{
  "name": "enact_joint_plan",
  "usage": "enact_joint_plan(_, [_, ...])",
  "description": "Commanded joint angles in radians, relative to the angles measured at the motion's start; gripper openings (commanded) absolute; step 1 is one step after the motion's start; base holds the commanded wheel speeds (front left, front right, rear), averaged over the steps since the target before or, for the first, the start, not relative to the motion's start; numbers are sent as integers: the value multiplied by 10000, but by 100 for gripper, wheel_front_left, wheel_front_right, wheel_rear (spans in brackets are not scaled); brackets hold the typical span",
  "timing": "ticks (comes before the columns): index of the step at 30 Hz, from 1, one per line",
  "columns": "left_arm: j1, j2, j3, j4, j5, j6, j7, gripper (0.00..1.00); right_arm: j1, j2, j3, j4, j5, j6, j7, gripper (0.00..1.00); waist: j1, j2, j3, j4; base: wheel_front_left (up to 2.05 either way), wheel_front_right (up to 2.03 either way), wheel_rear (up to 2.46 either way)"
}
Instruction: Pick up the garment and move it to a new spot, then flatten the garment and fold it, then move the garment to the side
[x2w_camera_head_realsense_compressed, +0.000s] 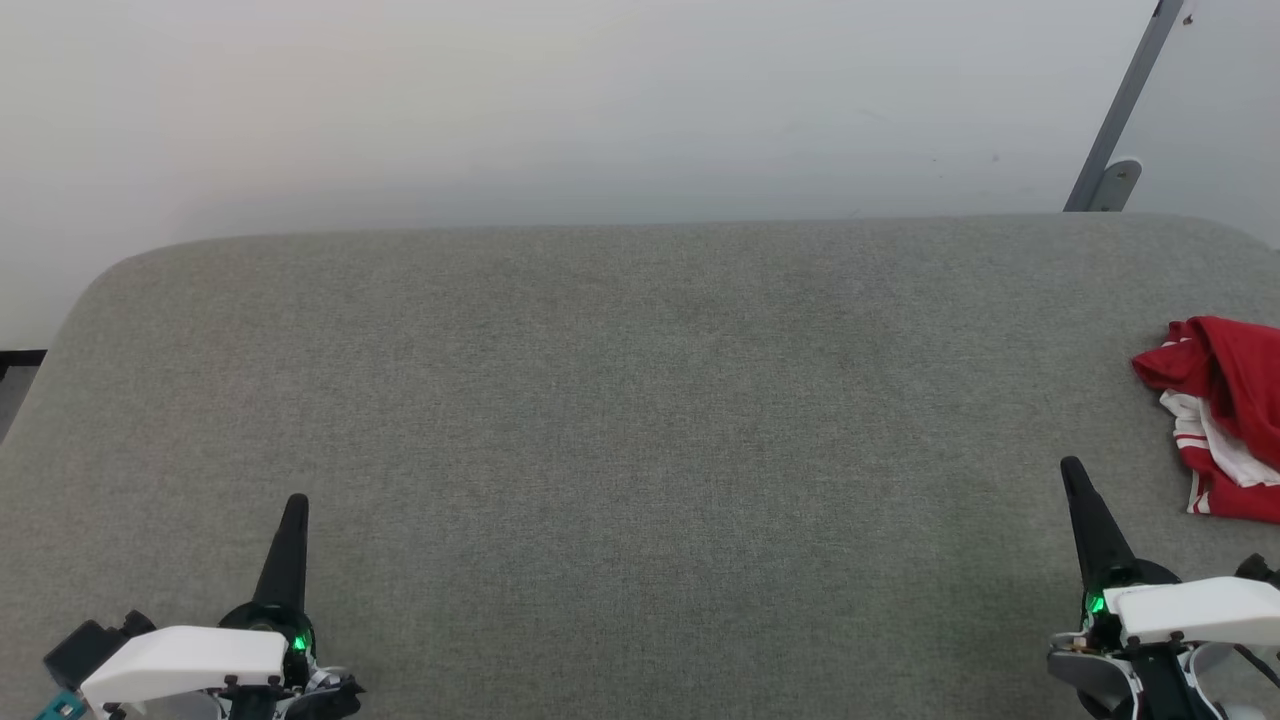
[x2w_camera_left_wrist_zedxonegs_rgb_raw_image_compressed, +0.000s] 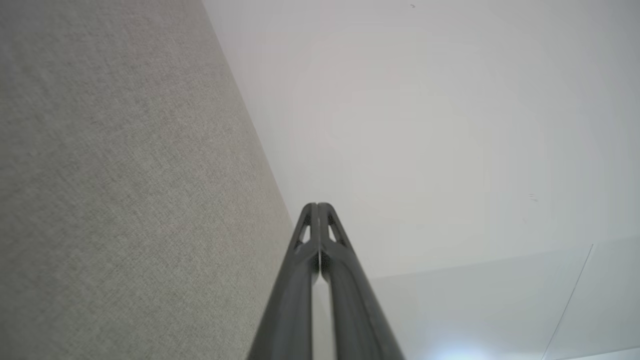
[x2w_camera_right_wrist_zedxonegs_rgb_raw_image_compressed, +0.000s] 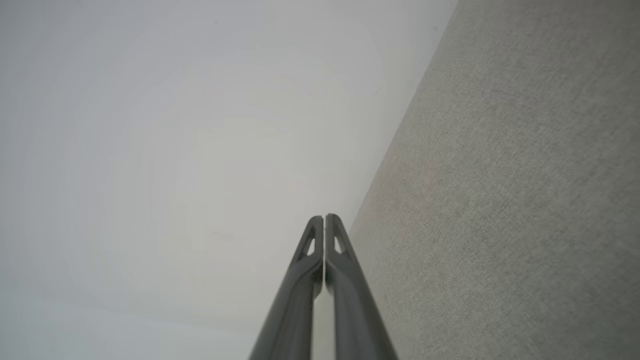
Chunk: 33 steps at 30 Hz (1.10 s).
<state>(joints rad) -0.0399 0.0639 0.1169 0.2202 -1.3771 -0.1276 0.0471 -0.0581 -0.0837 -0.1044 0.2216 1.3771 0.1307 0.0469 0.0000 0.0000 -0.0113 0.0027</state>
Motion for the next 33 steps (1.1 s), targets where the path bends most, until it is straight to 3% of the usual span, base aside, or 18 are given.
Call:
enact_joint_plan(1, [-252, 2, -8, -10, -211, -41, 84, 0, -200, 26, -43, -38, 201, 1, 87, 0, 0, 0, 5, -1, 0, 0, 0])
enact_joint_plan(33, [-775, -146, -31, 260, -2365, -56, 718, 0, -579, 364, -116, 257, 2378, 0, 718, 0, 0, 0, 142, -27, 0, 0, 0])
